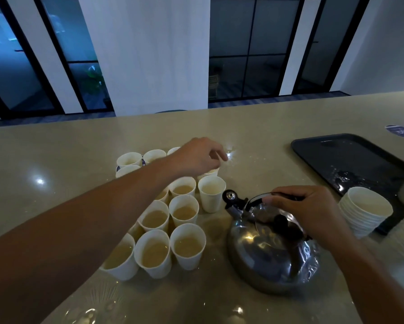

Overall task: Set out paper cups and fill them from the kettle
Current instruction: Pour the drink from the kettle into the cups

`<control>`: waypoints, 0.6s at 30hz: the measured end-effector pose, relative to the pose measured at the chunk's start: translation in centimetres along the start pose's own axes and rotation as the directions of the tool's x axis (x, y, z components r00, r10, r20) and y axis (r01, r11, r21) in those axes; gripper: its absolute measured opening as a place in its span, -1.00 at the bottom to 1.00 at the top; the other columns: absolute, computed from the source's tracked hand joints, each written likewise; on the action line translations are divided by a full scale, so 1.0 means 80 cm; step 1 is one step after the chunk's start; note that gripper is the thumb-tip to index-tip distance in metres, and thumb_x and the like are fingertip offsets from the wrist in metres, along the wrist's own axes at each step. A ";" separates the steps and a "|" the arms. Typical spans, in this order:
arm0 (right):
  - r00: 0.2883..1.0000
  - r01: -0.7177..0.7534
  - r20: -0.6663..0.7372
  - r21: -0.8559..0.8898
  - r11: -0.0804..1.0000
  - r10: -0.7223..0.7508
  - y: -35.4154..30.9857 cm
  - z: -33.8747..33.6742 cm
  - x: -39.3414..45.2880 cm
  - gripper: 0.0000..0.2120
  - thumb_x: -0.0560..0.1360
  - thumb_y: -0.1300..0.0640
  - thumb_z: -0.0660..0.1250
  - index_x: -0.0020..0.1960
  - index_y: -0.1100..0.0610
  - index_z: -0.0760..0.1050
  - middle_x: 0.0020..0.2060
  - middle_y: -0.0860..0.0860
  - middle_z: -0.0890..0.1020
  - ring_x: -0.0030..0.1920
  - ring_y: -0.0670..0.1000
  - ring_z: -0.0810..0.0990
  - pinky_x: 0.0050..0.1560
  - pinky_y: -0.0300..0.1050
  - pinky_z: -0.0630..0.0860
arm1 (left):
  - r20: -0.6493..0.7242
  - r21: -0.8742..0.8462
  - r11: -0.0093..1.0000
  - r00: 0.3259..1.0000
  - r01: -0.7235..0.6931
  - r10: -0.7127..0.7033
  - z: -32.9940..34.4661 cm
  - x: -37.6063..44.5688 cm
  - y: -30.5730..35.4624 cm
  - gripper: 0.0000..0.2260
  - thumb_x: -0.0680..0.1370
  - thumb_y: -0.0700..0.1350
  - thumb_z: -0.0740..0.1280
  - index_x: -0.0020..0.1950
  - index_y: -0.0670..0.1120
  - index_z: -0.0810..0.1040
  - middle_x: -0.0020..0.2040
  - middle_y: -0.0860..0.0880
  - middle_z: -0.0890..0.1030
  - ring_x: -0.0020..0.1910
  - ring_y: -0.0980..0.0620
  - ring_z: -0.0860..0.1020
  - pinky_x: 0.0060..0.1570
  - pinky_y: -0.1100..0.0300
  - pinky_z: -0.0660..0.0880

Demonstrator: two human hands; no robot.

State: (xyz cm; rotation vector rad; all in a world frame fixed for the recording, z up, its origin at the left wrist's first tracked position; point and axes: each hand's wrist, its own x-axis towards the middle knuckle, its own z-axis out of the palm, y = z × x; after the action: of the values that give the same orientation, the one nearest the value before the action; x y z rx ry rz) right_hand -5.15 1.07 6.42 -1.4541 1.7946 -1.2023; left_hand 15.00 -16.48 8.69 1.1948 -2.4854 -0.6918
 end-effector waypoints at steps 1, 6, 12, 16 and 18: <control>1.000 0.000 -0.019 0.014 1.000 0.000 -0.004 -0.001 0.000 -0.87 0.29 0.03 0.57 -0.30 -0.21 0.69 -0.29 -0.15 0.71 -0.25 -0.15 0.67 -0.19 -0.27 0.53 | -0.017 -0.022 1.000 1.000 -0.003 0.003 -0.007 -0.001 0.003 -0.84 0.57 -0.11 0.38 0.06 0.14 0.64 -0.01 0.12 0.63 -0.03 0.20 0.56 -0.18 0.37 0.37; 0.993 0.023 -0.120 0.031 0.999 -0.020 -0.037 -0.010 0.008 -0.86 0.29 -0.04 0.55 -0.16 -0.07 0.71 -0.28 -0.15 0.71 -0.23 -0.17 0.67 -0.15 -0.27 0.51 | -0.061 -0.111 0.994 0.998 -0.004 -0.003 -0.031 -0.006 0.009 -0.86 0.56 -0.12 0.40 0.06 0.11 0.65 -0.07 0.14 0.65 -0.10 0.21 0.59 -0.17 0.34 0.42; 0.975 0.049 -0.215 -0.022 0.999 -0.053 -0.083 -0.025 0.036 -0.82 0.32 -0.10 0.53 -0.13 -0.06 0.70 -0.26 -0.20 0.70 -0.21 -0.21 0.65 -0.10 -0.21 0.54 | -0.183 -0.117 0.991 0.980 0.059 -0.080 -0.039 -0.001 0.003 -0.86 0.56 -0.13 0.38 0.08 0.04 0.65 -0.04 0.06 0.63 -0.12 0.12 0.58 -0.18 0.28 0.45; 0.960 0.099 -0.254 -0.078 0.992 -0.116 -0.115 -0.030 0.063 -0.83 0.36 -0.11 0.53 -0.12 -0.05 0.70 -0.25 -0.07 0.71 -0.18 -0.01 0.68 -0.05 -0.05 0.64 | -0.310 -0.225 0.973 0.943 0.050 -0.121 -0.059 0.011 0.002 -0.88 0.58 -0.14 0.35 0.07 0.00 0.64 -0.05 0.01 0.66 -0.16 0.10 0.60 -0.22 0.30 0.45; 0.954 0.111 -0.266 -0.110 0.988 -0.137 -0.127 -0.034 0.081 -0.81 0.37 -0.13 0.52 -0.10 -0.05 0.70 -0.25 0.03 0.70 -0.24 0.06 0.64 -0.14 -0.05 0.60 | -0.362 -0.268 0.963 0.925 0.015 -0.115 -0.074 0.020 0.011 -0.88 0.59 -0.15 0.33 0.07 -0.03 0.64 -0.07 0.03 0.65 -0.16 0.10 0.61 -0.25 0.33 0.44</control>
State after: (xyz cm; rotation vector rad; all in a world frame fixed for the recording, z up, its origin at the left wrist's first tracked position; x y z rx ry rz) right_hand -4.36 -4.50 17.44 -1.5346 1.9888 -1.4602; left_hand 16.15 -19.00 14.27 1.1869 -1.9799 -0.7053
